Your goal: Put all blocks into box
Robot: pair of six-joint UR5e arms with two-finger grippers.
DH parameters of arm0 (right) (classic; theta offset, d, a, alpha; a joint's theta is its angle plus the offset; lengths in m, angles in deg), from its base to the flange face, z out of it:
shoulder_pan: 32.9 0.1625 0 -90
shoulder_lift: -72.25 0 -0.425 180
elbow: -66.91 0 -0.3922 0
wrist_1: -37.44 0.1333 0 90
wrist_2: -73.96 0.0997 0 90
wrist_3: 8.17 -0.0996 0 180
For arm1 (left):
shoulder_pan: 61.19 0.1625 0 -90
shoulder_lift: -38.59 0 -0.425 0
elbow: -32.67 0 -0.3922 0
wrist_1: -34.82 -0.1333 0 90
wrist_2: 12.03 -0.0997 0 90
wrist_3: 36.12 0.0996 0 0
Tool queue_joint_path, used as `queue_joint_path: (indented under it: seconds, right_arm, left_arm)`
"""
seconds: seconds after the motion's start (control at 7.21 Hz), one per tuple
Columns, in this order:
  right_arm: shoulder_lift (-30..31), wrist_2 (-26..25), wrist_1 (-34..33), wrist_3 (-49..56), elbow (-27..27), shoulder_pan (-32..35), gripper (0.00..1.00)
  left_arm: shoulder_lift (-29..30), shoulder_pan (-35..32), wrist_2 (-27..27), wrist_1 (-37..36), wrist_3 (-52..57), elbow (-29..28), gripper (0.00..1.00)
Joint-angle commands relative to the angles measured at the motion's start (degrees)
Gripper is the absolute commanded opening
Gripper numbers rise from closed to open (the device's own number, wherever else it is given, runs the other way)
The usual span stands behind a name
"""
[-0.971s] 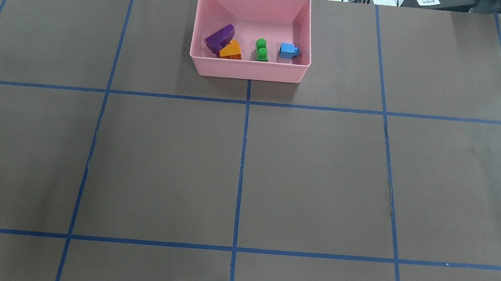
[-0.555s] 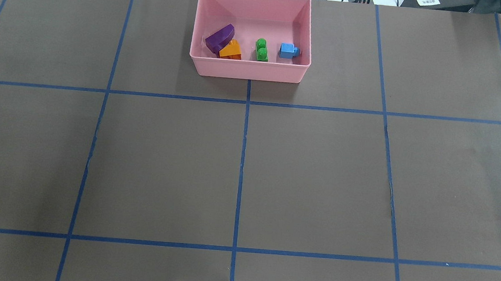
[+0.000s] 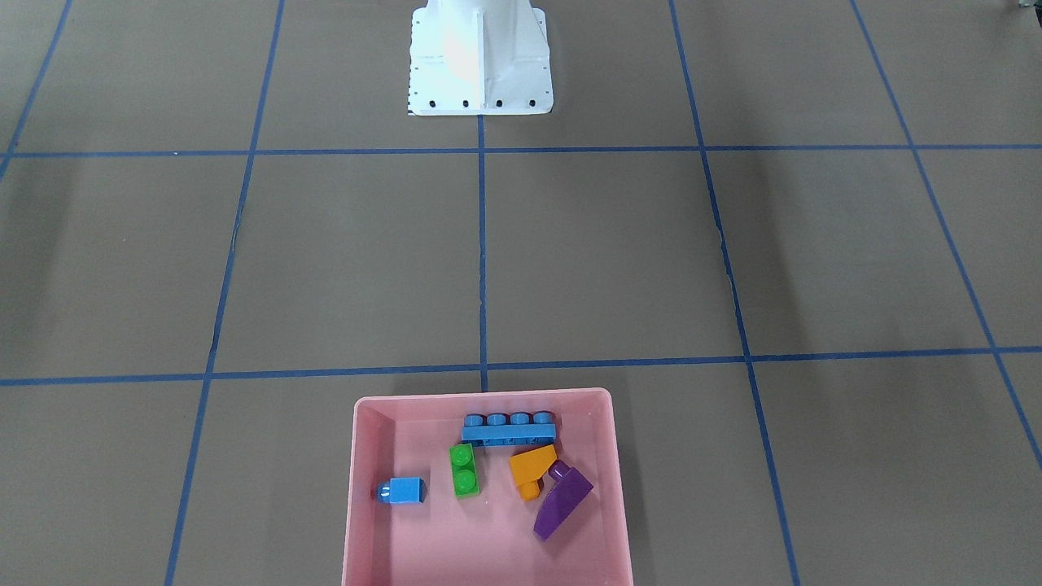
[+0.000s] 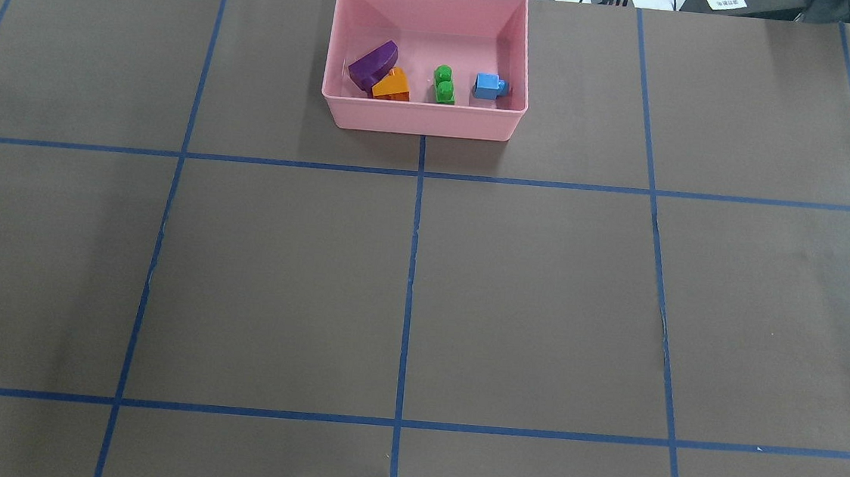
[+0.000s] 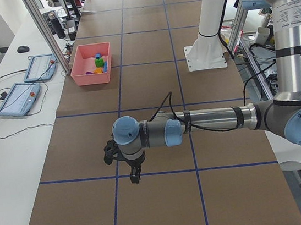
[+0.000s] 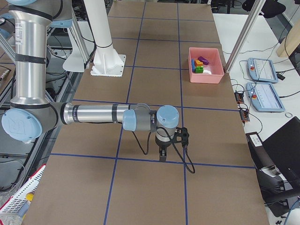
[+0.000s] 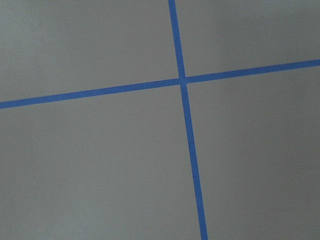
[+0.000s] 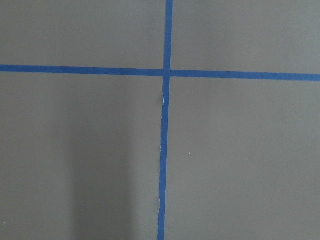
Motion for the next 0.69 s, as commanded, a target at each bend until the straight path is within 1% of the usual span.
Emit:
queue_joint_path:
  seconds: [0.0,0.56]
  right_arm:
    - [1.7,0.1,0.2,0.0,0.1,-0.1,1.0]
    - [1.0,0.0,0.2,-0.5,0.6,-0.5,1.0]
  left_arm:
    - [0.5,0.0,0.1,0.1,-0.2,-0.4,1.0]
    - [1.2,0.0,0.1,0.1,-0.3,0.4,1.0]
